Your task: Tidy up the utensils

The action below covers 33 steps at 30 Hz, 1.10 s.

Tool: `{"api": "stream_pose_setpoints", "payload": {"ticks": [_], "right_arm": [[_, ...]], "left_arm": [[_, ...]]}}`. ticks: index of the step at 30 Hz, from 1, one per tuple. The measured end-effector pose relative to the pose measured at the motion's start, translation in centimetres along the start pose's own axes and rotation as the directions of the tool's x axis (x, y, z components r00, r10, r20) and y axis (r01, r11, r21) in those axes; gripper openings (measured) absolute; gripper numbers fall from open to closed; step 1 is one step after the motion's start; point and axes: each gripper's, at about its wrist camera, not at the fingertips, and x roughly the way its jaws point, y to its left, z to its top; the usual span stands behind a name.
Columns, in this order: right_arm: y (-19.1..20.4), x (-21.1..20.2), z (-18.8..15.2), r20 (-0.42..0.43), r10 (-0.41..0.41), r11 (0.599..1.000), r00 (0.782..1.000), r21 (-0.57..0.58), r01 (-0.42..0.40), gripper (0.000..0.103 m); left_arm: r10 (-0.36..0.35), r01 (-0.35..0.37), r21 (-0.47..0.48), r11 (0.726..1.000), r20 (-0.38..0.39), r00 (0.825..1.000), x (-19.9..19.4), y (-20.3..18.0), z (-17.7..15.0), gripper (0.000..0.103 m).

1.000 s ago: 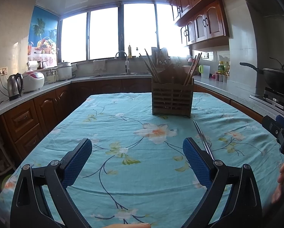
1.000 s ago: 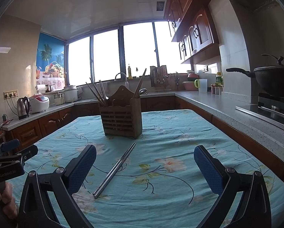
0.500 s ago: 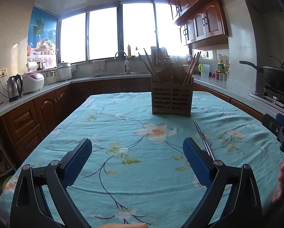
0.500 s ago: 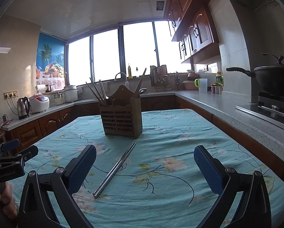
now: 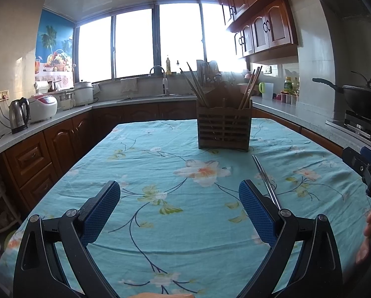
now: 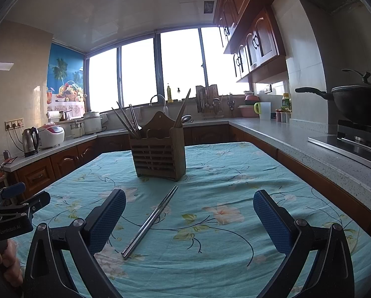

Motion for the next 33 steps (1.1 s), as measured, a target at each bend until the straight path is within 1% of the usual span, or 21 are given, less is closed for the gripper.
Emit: {"api": "stream_pose_setpoints", "payload": {"ticks": [33], "right_arm": [[1.1,-0.3,0.5,0.005,0.016,1.000,1.000,0.004,-0.016,0.103]], "left_arm": [[-0.002,0.002,-0.009,1.000,-0.015,1.000,0.5,0.1,0.0,0.098]]}}
